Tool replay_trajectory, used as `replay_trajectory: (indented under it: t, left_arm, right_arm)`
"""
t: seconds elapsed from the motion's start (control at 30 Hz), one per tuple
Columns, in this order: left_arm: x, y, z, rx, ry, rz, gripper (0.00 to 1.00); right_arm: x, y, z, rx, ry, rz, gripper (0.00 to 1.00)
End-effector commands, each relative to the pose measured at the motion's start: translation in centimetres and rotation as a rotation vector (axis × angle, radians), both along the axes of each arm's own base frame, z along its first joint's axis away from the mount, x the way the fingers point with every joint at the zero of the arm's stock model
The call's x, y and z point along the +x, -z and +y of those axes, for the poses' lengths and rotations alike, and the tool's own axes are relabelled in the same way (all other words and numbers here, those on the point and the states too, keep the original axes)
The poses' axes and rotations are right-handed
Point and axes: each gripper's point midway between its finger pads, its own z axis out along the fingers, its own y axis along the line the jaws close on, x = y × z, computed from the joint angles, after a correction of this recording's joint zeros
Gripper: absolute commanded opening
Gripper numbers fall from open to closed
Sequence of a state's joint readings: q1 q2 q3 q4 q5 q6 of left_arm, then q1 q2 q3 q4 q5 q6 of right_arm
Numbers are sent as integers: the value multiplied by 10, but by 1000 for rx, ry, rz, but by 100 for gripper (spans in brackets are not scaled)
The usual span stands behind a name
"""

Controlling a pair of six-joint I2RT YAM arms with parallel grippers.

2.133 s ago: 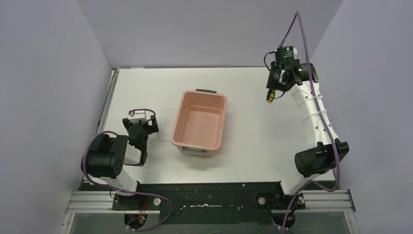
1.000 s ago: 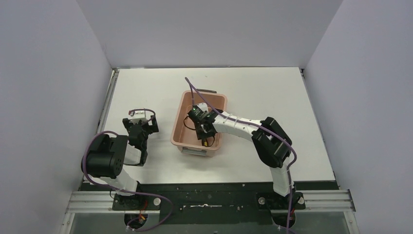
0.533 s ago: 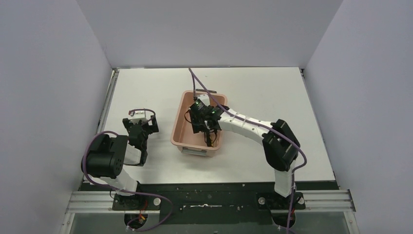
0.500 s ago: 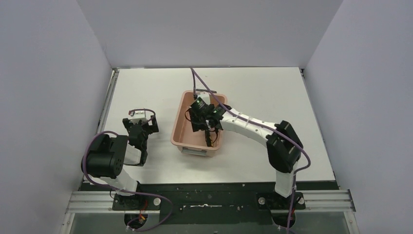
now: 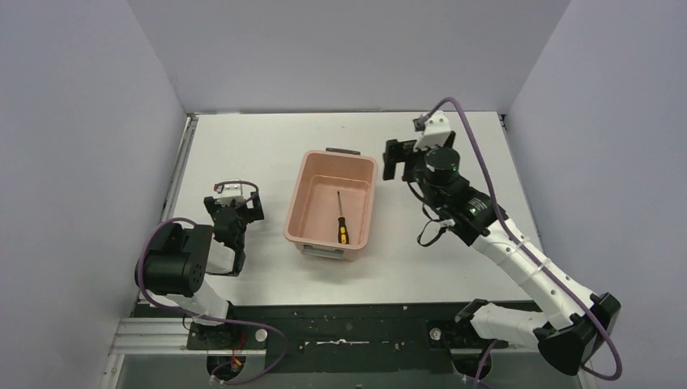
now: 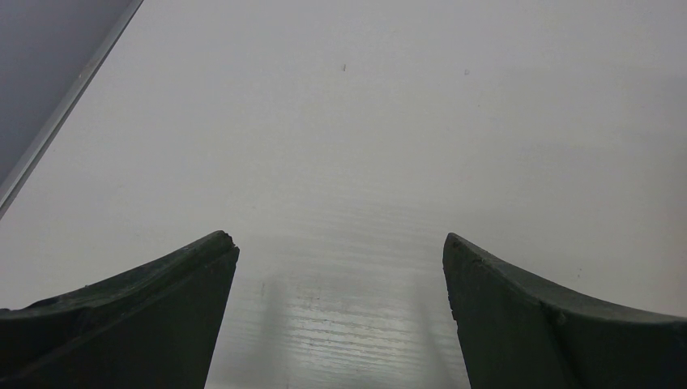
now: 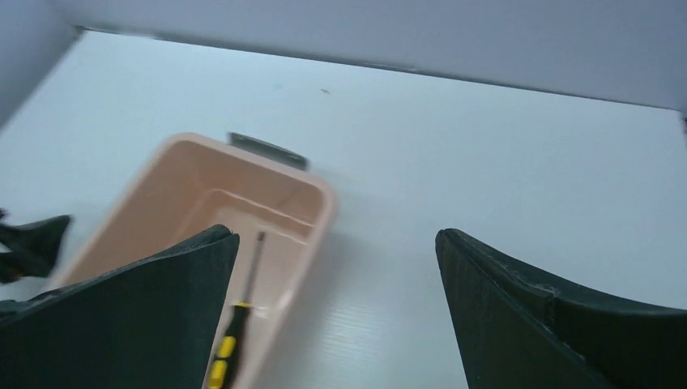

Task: Put the screwdriver in the bin

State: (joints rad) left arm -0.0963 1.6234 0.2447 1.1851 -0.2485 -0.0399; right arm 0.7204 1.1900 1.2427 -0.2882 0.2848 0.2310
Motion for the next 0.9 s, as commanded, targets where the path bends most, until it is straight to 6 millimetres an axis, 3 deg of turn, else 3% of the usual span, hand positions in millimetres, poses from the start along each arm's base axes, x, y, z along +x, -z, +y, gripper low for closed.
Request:
replay_trajectory:
  t: [0.0, 0.07, 0.2, 0.33, 0.43, 0.57, 0.87]
  left_arm:
    - [6, -14, -1, 0, 13, -48, 97]
    - [6, -14, -1, -1, 12, -48, 97]
    - [6, -14, -1, 0, 13, -46, 97]
    - [5, -14, -1, 0, 13, -47, 97]
    - [5, -14, -1, -1, 13, -47, 97]
    - [6, -14, -1, 0, 13, -47, 97]
    - [5, -14, -1, 0, 12, -47, 97]
  right_arm:
    - [17, 26, -79, -165, 161, -127, 100]
    - [18, 47, -111, -167, 224, -124, 100]
    - [17, 93, -159, -148, 311, -136, 100]
    - [4, 160, -187, -171, 400, -95, 100]
    - [-6, 195, -198, -144, 452, -62, 100]
    - [-13, 218, -198, -137, 438, -52, 100]
    - [-27, 226, -211, -101, 513, -79, 100]
